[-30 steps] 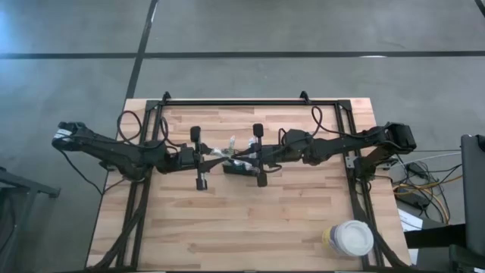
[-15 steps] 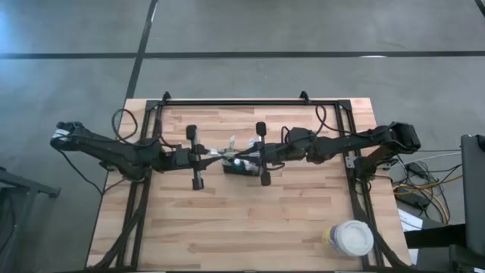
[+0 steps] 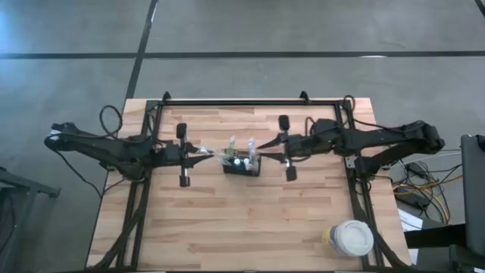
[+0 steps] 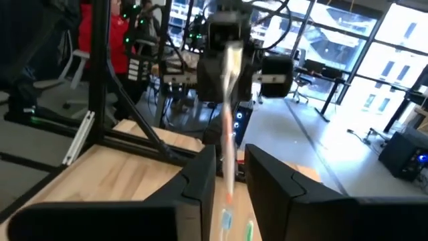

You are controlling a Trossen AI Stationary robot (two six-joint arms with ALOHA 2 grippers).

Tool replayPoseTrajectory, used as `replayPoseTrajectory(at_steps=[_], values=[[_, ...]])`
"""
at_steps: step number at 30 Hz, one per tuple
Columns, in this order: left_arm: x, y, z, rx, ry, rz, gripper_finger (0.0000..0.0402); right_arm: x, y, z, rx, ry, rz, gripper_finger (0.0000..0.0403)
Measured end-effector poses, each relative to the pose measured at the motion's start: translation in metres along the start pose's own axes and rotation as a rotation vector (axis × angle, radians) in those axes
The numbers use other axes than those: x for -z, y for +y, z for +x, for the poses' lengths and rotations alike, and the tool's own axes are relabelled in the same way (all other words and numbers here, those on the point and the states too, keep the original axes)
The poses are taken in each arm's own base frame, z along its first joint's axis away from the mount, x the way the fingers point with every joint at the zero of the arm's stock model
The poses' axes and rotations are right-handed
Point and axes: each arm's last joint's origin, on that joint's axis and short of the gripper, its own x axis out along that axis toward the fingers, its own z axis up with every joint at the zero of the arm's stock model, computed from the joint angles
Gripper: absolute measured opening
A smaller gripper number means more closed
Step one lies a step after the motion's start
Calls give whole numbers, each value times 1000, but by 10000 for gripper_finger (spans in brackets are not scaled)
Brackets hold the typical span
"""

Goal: Pick & Place toothbrushing station
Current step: Put the orange toothbrush into the wire organizer

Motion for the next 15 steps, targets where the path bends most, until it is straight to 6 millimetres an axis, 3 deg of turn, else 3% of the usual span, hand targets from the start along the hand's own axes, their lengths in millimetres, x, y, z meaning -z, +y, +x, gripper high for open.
replayPoseTrajectory(at_steps=[6, 15], values=[[30, -11, 6, 46, 80, -22, 16, 11, 3, -27, 27, -32, 33, 74], [72, -26, 27, -28, 152, 16, 16, 48, 7, -47, 142, -29, 110, 16]])
